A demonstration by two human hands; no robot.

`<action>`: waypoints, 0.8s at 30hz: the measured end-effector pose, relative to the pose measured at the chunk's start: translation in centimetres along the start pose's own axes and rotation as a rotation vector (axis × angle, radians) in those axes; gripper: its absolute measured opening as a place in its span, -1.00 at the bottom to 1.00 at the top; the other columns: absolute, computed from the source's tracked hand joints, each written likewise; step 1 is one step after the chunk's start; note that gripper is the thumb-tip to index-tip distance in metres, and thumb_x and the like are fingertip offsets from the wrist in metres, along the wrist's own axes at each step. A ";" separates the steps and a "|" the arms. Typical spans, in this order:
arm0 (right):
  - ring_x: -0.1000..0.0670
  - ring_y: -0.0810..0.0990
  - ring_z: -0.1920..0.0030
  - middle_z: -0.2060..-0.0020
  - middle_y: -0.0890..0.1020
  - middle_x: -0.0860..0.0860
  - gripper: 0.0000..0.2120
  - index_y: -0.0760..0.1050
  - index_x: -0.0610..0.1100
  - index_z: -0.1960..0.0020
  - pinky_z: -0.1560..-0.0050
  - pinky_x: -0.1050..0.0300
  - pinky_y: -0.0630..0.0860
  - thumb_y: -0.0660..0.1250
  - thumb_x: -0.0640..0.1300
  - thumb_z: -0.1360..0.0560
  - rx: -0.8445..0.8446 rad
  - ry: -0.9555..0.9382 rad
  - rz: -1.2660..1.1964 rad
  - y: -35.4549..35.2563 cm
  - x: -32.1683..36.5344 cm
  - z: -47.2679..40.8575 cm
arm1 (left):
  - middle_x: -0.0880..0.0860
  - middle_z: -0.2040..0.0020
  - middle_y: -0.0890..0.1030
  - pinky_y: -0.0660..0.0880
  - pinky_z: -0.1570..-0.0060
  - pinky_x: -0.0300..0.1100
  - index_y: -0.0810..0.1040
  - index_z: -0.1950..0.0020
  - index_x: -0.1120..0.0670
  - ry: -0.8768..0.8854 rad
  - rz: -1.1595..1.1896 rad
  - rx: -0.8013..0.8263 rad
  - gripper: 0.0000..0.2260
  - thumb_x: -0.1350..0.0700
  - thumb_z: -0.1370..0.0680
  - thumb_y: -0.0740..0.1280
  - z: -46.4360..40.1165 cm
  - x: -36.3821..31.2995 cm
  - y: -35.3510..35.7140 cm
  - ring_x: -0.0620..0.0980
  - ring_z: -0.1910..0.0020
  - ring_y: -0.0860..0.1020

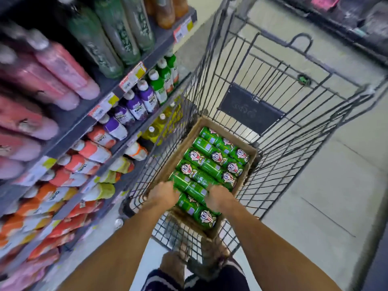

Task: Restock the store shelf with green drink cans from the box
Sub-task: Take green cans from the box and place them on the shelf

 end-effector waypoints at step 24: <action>-0.08 0.54 -0.03 -0.10 0.56 -0.15 -0.75 0.41 -0.21 -0.26 -0.14 0.03 0.54 0.16 -0.22 -0.59 0.019 -0.351 0.633 -1.5 6.1 6.5 | 0.11 -0.17 0.59 0.46 -0.14 -0.06 0.53 -0.19 0.11 -0.117 0.049 -0.068 -0.79 0.13 -0.59 0.23 9.8 -1.6 0.6 0.09 -0.18 0.54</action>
Point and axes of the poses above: each hand's wrist, its own z-axis away from the middle knuckle, its own y-axis out of the palm, x = y × z, the point moved 4 cm from there along -z, towards the middle knuckle
